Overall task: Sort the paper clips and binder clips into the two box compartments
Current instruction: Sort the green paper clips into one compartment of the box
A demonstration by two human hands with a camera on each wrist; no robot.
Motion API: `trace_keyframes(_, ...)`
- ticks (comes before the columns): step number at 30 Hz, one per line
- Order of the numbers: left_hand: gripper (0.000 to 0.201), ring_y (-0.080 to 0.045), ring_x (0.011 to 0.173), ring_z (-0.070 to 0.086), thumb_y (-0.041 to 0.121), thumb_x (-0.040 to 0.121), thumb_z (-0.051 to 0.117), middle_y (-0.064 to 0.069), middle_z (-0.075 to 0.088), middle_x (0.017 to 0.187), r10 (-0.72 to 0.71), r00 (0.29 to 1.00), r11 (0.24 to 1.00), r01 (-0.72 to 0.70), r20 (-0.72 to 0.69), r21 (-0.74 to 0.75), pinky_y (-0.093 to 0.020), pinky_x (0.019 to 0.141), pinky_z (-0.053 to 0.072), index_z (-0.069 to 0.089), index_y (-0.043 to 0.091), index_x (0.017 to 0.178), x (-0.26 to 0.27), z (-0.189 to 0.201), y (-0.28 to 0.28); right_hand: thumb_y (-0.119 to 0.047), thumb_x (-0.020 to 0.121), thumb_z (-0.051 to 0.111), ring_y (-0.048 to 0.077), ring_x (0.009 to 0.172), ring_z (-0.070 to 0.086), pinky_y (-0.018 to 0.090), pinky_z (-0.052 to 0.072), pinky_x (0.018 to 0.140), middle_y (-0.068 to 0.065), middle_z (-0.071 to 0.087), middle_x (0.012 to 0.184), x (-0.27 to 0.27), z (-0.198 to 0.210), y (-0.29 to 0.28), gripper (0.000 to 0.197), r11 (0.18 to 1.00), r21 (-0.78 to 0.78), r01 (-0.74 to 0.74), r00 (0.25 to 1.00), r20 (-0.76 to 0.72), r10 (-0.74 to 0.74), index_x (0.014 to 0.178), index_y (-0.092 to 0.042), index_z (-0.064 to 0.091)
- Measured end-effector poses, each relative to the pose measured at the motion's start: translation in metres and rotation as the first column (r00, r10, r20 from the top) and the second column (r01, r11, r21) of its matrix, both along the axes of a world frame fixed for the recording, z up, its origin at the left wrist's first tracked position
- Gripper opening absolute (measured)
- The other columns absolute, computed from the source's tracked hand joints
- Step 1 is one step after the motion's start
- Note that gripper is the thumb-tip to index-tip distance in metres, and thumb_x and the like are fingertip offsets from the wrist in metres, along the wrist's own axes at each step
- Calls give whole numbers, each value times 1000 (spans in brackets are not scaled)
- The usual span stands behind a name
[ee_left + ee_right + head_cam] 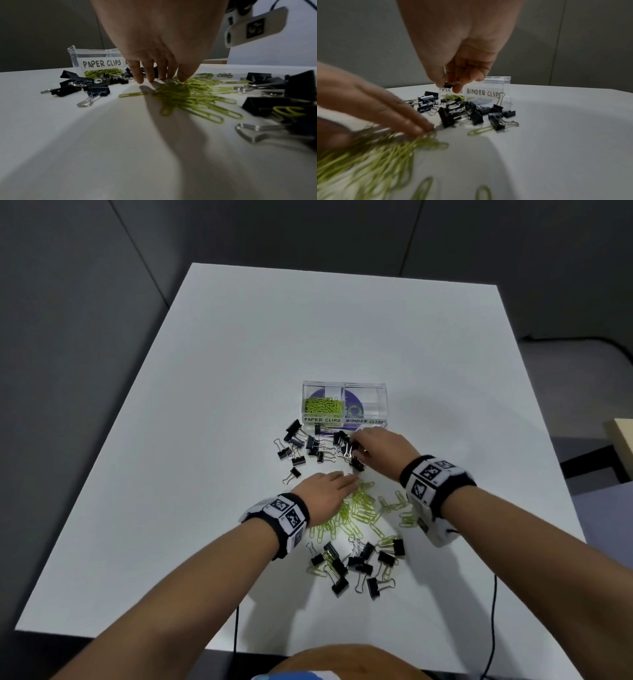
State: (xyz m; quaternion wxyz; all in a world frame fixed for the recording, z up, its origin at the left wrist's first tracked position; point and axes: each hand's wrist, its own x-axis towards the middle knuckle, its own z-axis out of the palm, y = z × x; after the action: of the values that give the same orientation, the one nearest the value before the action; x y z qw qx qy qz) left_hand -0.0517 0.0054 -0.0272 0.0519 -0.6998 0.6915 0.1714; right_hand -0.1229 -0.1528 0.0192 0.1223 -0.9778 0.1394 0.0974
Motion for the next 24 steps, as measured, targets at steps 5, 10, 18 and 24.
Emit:
trace_keyframes(5,50,-23,136,36,16,97,37,-5,34,150,-58,996,997,54,-66,-52,-38,110,35,27,15,146,7,-3,14,-16,95,45,26,100,58,39,52,80,9,58,118,4,-5,-4,27,998,56,17,998,66,-21,121,-10,52)
trace_keyframes(10,54,-24,139,31,23,98,37,-6,24,156,14,998,999,-16,-55,-41,-38,113,32,19,14,149,27,-4,26,-3,92,43,28,94,59,33,49,74,12,61,108,-34,-18,-13,25,1000,12,17,997,-77,-16,110,-5,60)
trace_keyframes(18,50,-21,144,19,27,100,31,-1,18,158,-36,999,998,36,-2,42,-37,116,24,21,17,148,4,-2,18,2,85,52,30,98,56,32,49,78,15,60,114,-74,-37,15,25,998,-18,-67,998,-5,66,107,-1,62)
trace_keyframes(24,38,-25,111,58,30,92,52,-10,58,126,-139,988,977,126,-70,-171,-37,91,48,56,13,126,-6,5,39,-19,84,60,27,80,63,38,55,67,10,67,94,-103,-28,21,21,971,42,-235,971,54,232,101,-9,65)
